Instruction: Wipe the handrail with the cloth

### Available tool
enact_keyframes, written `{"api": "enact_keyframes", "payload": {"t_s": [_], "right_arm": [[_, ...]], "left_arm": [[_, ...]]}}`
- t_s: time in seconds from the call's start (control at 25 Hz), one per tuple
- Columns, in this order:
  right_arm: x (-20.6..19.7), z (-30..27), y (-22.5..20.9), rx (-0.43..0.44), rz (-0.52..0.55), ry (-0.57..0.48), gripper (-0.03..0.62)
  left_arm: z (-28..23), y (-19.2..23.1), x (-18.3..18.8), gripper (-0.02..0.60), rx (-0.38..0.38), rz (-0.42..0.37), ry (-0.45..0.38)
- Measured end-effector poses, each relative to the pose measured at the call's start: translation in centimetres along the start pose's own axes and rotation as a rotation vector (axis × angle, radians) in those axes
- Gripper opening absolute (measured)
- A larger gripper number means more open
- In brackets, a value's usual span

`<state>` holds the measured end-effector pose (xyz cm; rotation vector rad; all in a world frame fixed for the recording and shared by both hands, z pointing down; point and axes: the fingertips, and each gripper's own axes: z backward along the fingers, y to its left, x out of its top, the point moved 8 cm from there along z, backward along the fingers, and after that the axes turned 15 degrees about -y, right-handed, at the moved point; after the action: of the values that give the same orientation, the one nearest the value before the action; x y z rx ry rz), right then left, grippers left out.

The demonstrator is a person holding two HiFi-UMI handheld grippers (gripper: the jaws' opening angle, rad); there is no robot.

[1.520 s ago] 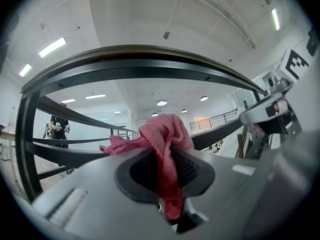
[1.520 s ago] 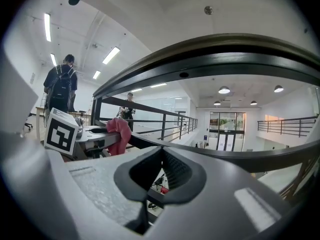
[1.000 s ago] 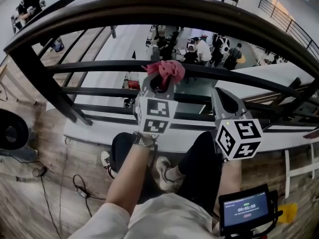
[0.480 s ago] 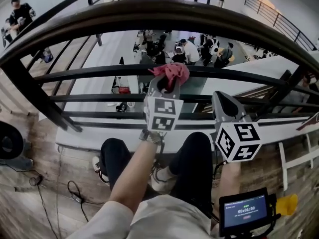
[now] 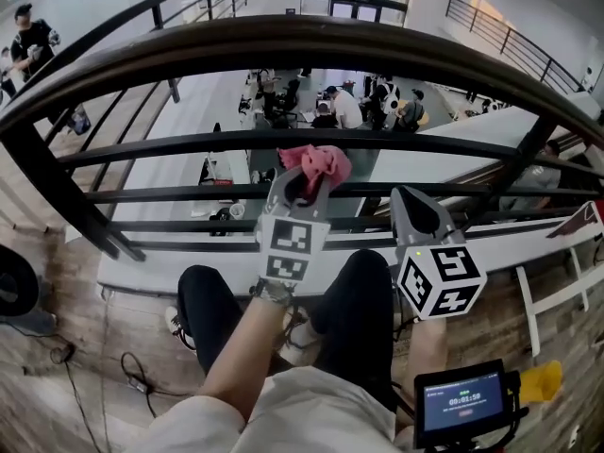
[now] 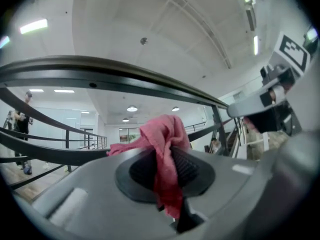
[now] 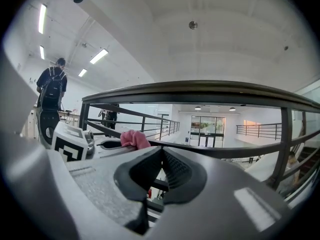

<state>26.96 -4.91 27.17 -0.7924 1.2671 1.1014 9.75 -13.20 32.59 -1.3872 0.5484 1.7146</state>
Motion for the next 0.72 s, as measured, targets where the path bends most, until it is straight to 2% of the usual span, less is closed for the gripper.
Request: {"api": "enact_keyframes", "payload": {"t_s": [0.12,0.4,0.56,0.72], "right_arm": [[0.0,0.9,1.0,0.008,-0.011,-0.015,0.003],[-0.3,2.2,3.7,0.046,-0.029,-0.031,0.003],[0.3,3.6,5.8,0.052,-0.022,-0.034,0.003],[0.7,5.3,7.4,0.056,-0.016,-0.027,0.003]], "left_arm": [[3.6,-0.2,1.3,0.069,0.009,-0.016,-0.022],[10.9,0.9,5.0,0.07,0.004,-0.112,-0.032],[14.4,1.4,7.3,0.071,0.033,-0.103,-0.072],[17.2,1.0,8.2,0.069,0.044,-0.095,-0.082]]}}
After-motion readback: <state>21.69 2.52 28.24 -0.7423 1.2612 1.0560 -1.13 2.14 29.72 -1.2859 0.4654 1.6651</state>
